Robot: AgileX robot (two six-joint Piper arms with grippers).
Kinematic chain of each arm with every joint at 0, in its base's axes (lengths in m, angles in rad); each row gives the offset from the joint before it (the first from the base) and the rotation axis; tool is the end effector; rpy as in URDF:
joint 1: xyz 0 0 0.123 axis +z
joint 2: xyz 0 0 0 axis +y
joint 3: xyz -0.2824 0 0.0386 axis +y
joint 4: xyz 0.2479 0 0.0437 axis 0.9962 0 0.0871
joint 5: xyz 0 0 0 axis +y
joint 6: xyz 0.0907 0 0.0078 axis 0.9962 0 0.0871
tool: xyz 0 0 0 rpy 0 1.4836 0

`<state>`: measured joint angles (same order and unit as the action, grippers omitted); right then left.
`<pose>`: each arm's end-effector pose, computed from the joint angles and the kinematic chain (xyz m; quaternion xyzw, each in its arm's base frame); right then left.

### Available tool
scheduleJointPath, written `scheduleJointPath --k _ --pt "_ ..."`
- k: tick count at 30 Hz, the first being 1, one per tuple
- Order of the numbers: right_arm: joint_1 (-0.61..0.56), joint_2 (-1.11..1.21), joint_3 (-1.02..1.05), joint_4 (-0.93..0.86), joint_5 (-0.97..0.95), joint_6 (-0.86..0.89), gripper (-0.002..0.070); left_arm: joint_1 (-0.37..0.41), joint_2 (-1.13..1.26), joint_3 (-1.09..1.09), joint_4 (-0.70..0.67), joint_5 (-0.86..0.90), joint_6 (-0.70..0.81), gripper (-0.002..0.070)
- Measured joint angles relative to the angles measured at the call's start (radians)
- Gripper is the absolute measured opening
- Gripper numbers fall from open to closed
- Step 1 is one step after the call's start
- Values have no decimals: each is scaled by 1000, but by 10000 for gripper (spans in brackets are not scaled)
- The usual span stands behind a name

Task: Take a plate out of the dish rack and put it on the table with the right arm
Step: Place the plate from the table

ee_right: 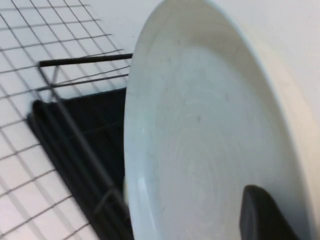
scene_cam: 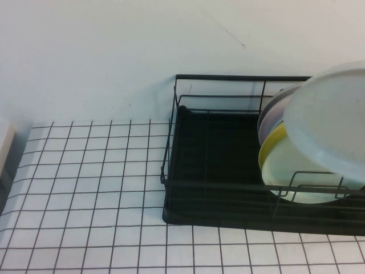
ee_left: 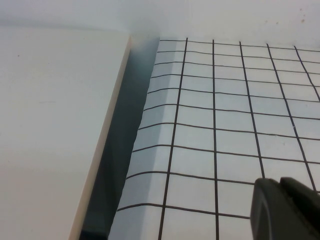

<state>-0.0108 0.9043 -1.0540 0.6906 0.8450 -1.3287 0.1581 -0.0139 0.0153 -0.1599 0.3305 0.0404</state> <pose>0.1658 0.0416 0.4121 -0.4459 0.7096 -0.0130 0.5454 0.0534 0.0037 0.1792 -0.0897 0.7817 -0.0058 0.6172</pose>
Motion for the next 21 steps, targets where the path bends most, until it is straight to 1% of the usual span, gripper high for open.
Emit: scheduleJointPath --k 1,4,6,8,11,14,18,21 --pt "0 -24 0 -22 36 56 124 0 0 0 0 0 0 -3" --pt "0 -96 29 -57 166 328 123 0 0 0 0 0 0 -3" --pt "0 -133 91 -35 233 460 123 0 0 0 0 0 0 -3" --pt "0 -148 179 20 272 540 123 0 0 0 0 0 2 -3" --pt "0 -150 346 116 262 572 123 0 0 0 0 0 2 -3" --pt "0 -127 510 192 132 572 123 0 0 0 0 0 2 -3" --pt "0 -48 637 275 -77 563 123 0 0 0 0 0 2 -3" --pt "0 45 675 321 -126 498 123 0 0 0 0 0 2 -3"
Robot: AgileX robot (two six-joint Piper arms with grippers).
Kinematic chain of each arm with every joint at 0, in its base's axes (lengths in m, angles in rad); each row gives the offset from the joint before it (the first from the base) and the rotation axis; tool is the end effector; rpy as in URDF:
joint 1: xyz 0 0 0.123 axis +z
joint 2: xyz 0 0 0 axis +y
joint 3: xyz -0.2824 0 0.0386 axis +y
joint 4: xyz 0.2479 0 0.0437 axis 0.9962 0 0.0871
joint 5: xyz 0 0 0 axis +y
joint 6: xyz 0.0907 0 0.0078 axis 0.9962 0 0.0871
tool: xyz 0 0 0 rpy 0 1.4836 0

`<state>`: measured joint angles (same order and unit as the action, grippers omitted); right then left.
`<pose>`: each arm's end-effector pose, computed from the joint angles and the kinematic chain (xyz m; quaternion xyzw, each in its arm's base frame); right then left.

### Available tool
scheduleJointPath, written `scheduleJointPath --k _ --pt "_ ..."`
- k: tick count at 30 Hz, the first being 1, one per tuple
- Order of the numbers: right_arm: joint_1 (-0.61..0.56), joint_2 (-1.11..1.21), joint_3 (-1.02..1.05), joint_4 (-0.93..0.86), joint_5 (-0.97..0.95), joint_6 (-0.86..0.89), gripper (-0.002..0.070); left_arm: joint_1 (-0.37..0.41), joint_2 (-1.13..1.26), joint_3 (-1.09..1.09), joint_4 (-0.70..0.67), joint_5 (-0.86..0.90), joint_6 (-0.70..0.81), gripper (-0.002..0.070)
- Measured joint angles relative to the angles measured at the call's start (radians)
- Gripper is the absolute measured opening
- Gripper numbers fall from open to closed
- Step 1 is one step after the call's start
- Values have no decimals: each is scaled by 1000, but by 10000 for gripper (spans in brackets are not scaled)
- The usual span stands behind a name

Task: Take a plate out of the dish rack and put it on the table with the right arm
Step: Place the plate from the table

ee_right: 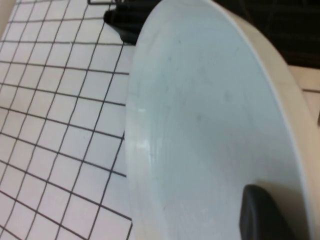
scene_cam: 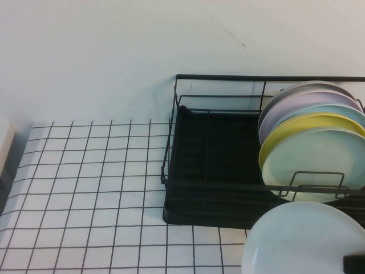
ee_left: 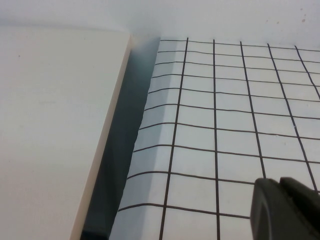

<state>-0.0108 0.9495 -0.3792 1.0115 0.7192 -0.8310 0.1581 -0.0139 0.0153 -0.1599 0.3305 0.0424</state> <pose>0.1456 0.0493 0.2180 -0.0679 0.9082 0.2818 0.3018 0.0534 0.0037 0.1792 -0.0889 0.7818 -0.0052 0.6172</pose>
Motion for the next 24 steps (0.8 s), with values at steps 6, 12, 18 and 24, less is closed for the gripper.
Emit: scheduleJointPath --k 6,12,18,24 --pt "0 191 4 101 -40 -213 126 0 0 0 0 0 0 -3" --pt "0 374 4 169 -54 -369 272 0 0 0 0 0 0 -3" --pt "0 462 -21 94 -59 -375 428 0 0 0 0 0 0 -3" --pt "0 448 -159 -224 -1 -132 408 0 0 0 0 0 0 -3"
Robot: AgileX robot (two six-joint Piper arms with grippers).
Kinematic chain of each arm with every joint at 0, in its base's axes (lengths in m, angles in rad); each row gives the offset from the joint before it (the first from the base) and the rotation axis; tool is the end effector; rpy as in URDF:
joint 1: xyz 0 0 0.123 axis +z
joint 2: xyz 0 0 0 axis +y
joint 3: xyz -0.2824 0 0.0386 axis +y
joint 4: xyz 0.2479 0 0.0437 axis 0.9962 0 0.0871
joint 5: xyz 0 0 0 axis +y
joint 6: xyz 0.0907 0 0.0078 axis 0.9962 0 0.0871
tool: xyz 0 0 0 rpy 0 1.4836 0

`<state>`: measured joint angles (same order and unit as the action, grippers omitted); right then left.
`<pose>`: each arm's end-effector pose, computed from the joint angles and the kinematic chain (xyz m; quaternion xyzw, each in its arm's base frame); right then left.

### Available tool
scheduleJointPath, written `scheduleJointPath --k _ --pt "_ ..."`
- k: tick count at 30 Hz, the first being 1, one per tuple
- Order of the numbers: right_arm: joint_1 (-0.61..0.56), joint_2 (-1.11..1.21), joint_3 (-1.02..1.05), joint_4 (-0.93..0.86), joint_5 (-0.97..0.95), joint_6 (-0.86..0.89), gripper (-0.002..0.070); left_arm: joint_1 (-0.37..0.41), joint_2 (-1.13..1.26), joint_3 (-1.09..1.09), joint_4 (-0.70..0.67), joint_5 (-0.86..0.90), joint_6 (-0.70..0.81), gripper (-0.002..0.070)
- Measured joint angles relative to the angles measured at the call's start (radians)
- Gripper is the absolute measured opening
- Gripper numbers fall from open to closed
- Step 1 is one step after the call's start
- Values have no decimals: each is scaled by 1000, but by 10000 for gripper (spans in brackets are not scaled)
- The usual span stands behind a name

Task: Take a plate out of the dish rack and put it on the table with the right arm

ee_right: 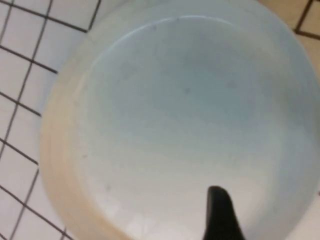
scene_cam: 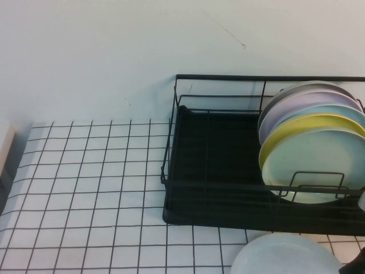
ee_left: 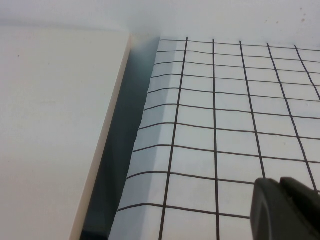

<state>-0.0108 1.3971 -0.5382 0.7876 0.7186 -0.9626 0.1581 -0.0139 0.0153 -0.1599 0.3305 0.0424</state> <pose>0.2042 0.0403 0.1706 -0.1752 0.9477 0.2160 0.1563 0.0534 0.0037 0.1792 -0.0889 0.7818 -0.0052 0.6172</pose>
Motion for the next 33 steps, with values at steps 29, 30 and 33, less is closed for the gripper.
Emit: scheduleJointPath --k 29,30,33 --pt "0 -1012 -190 -372 118 418 -2 0 0 0 0 0 0 -3" --pt "0 -1013 -190 -353 133 418 -2 0 0 0 0 0 0 -3" --pt "0 -1013 -190 -324 205 418 -2 0 0 0 0 0 0 -3"
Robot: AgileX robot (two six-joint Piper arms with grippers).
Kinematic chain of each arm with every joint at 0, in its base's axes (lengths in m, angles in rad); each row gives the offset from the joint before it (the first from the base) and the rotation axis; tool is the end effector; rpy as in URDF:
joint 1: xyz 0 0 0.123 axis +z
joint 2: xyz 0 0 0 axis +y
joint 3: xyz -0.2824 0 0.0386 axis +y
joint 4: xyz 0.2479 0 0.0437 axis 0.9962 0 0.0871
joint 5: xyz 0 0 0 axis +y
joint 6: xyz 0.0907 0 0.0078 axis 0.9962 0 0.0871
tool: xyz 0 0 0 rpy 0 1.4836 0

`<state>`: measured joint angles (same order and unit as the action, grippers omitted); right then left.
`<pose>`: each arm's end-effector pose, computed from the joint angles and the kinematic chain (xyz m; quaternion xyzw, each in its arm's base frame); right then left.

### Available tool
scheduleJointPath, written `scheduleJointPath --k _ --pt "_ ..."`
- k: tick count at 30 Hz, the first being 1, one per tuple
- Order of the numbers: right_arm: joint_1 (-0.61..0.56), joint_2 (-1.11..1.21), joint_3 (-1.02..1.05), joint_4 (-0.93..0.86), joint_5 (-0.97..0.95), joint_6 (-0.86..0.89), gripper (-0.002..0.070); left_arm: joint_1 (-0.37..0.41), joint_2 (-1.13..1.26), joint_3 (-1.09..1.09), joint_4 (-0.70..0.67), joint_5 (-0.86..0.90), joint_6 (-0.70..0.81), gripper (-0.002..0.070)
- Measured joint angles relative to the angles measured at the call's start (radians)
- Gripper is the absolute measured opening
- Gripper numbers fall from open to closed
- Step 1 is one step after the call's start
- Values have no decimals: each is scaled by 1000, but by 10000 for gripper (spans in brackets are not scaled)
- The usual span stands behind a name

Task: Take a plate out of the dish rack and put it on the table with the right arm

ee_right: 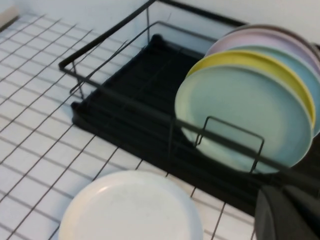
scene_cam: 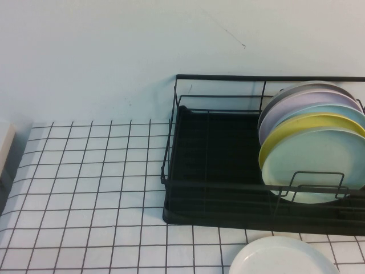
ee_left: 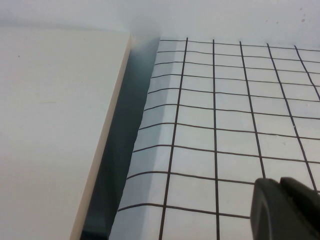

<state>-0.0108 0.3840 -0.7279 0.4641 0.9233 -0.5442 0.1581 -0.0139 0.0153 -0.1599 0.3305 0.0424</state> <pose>0.0486 0.0320 0.3532 -0.1961 0.8121 0.0830 0.5433 0.0534 0.0037 0.1792 -0.0889 0.7818 -0.0052 0.6172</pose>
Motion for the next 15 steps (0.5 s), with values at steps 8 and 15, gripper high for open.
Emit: scheduleJointPath --k 8,15 --pt "0 -10 0 -203 170 54 -2 0 0 0 0 0 0 -3" --pt "0 -138 41 -422 -30 158 -2 0 0 0 0 0 0 -3"
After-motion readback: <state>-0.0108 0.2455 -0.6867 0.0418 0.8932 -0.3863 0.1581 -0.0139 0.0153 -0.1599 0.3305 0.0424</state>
